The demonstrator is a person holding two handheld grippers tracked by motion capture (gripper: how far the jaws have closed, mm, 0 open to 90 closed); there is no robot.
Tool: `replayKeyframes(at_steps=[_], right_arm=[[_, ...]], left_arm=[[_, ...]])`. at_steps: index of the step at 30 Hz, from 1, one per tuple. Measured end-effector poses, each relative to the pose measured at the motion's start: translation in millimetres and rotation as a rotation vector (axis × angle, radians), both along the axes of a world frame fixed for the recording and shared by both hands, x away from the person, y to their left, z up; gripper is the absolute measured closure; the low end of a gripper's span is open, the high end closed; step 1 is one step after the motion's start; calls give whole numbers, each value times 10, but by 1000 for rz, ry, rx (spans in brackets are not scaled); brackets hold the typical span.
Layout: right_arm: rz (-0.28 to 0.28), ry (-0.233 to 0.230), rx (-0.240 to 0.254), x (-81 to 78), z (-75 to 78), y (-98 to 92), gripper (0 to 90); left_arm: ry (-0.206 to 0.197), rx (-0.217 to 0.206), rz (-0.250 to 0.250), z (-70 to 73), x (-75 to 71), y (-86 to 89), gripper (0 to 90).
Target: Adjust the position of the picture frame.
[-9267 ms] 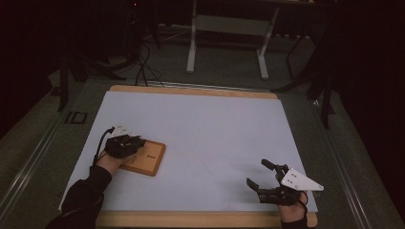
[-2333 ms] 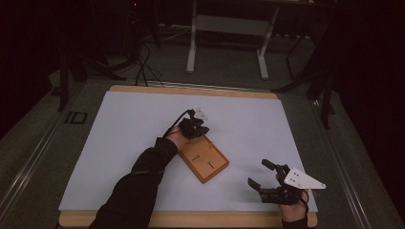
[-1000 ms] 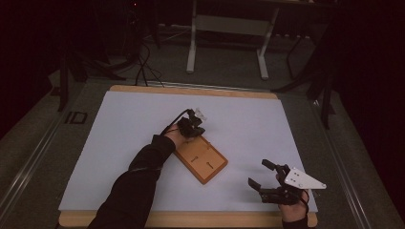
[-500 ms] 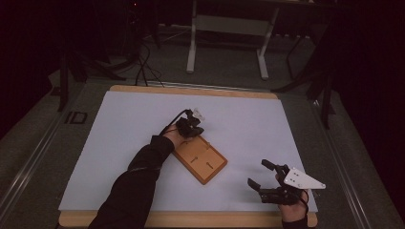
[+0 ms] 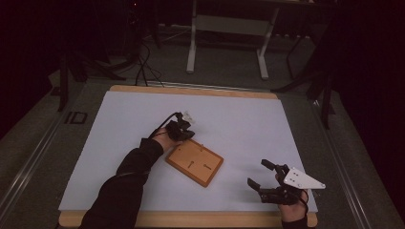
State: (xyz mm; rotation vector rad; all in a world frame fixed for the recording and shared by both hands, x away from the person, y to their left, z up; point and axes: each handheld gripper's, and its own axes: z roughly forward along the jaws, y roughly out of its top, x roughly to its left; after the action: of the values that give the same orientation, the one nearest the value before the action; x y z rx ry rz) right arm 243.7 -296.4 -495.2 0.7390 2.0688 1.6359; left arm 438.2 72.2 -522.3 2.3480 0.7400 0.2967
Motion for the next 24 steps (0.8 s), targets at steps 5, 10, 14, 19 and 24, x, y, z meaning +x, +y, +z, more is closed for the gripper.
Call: replayKeyframes(at_steps=[5,10,14,19,24], right_arm=[[3,4,-2,-1,-3,18,142],[5,4,-5,4,-6,30,142],[6,5,-7,9,-12,44,142],[12,6,-10,17,-18,63,142],[12,11,-10,18,-21,73,142]], left_arm=[[8,0,12,1,-73,140,900],[25,-22,24,-9,-126,251,900],[32,-33,33,-17,-187,353,900],[37,-44,37,-23,-257,433,900],[42,-46,41,-24,-324,499,900]])
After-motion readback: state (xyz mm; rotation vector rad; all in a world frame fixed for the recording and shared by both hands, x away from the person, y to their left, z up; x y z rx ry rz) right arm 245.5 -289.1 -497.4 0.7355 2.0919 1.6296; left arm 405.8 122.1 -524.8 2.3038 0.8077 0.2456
